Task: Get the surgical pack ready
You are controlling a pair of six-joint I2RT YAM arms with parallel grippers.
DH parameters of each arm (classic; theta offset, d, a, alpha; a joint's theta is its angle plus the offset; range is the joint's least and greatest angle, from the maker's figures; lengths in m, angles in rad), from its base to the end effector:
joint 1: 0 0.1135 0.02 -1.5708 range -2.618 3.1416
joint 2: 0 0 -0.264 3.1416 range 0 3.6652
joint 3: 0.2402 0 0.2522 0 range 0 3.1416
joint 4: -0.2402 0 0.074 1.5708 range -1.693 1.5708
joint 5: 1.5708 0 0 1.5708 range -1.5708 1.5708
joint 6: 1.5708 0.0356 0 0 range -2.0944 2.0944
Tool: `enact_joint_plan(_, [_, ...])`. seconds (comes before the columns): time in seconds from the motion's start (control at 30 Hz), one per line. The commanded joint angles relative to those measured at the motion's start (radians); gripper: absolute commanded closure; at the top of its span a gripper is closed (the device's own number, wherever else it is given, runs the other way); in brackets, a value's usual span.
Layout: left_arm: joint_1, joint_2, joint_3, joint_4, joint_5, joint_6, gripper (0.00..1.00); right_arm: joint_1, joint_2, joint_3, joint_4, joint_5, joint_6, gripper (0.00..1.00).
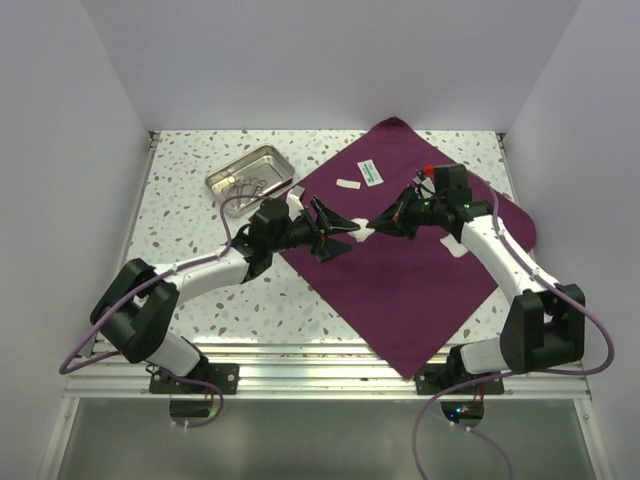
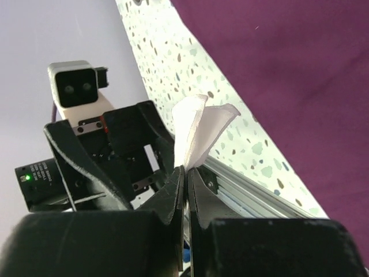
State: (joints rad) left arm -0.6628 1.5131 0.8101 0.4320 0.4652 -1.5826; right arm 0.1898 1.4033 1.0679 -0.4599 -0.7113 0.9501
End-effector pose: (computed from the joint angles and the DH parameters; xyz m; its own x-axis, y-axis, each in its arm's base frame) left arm 0.2522 -0.2171 0.2361 -0.8881 -0.4404 0.1314 -0.2215 0.1595 -0.9620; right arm 0.2880 0.0790 0.2777 -0.8892 0.4567 -0.0280 0.2263 0.4921 0.8406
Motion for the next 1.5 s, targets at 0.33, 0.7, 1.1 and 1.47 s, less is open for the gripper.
enact_joint_plan(0.33, [-0.006, -0.004, 0.003, 0.008, -0.063, -0.089, 0.27, 0.082, -0.069, 0.021, 0.084, -0.047, 0.104, 1.00])
enact_joint_plan(0.7, [-0.006, 0.027, -0.028, 0.143, -0.068, -0.134, 0.64, 0.112, -0.081, -0.014, 0.089, -0.051, 0.095, 1.00])
enact_joint_plan(1.1, [0.214, 0.022, -0.007, 0.044, 0.053, 0.246, 1.00, 0.112, 0.059, 0.256, -0.332, 0.137, -0.264, 0.48])
enact_joint_plan(1.47, [0.526, 0.484, 0.499, -0.012, 0.371, 0.673, 1.00, 0.063, 0.267, 0.369, -0.404, 0.180, -0.393, 0.46])
